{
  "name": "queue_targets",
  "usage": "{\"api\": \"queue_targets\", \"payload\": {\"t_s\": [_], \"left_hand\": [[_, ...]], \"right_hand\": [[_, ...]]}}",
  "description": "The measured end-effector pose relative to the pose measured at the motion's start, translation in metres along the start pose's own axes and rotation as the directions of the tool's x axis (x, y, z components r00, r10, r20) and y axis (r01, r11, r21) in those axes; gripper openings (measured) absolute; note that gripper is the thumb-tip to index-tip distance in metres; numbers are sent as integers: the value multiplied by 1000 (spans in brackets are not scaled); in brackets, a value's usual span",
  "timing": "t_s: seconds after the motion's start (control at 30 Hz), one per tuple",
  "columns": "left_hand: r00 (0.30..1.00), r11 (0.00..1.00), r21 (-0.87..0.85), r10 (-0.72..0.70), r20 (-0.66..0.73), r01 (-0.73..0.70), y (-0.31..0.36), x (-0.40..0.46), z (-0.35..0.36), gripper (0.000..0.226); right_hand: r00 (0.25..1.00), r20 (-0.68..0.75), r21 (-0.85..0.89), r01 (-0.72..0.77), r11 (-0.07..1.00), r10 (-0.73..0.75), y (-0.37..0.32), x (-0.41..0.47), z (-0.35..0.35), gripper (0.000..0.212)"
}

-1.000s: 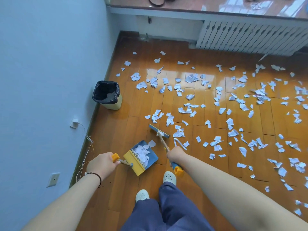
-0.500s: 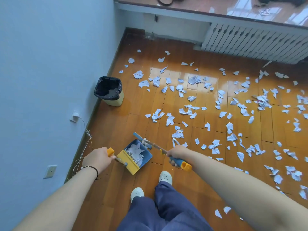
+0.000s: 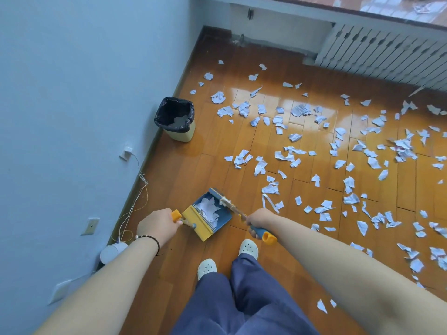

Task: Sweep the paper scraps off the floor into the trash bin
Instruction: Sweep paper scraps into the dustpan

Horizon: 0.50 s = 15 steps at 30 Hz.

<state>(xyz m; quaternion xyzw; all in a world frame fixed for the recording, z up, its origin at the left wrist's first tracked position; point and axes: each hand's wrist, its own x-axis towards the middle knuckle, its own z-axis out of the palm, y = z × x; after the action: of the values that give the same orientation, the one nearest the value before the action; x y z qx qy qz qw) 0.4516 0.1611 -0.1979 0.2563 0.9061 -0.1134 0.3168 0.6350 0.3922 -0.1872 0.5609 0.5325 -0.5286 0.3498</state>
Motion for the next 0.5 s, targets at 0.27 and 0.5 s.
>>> {"api": "queue_targets", "payload": {"t_s": [0.27, 0.5], "left_hand": [[1000, 1000, -16, 12, -23, -12, -31, -6, -4, 30], [1000, 1000, 1, -6, -8, 6, -36, -11, 2, 30]], "right_hand": [[998, 35, 137, -54, 989, 50, -3, -18, -4, 10], [998, -65, 11, 17, 1000, -16, -5, 6, 24, 15]]}}
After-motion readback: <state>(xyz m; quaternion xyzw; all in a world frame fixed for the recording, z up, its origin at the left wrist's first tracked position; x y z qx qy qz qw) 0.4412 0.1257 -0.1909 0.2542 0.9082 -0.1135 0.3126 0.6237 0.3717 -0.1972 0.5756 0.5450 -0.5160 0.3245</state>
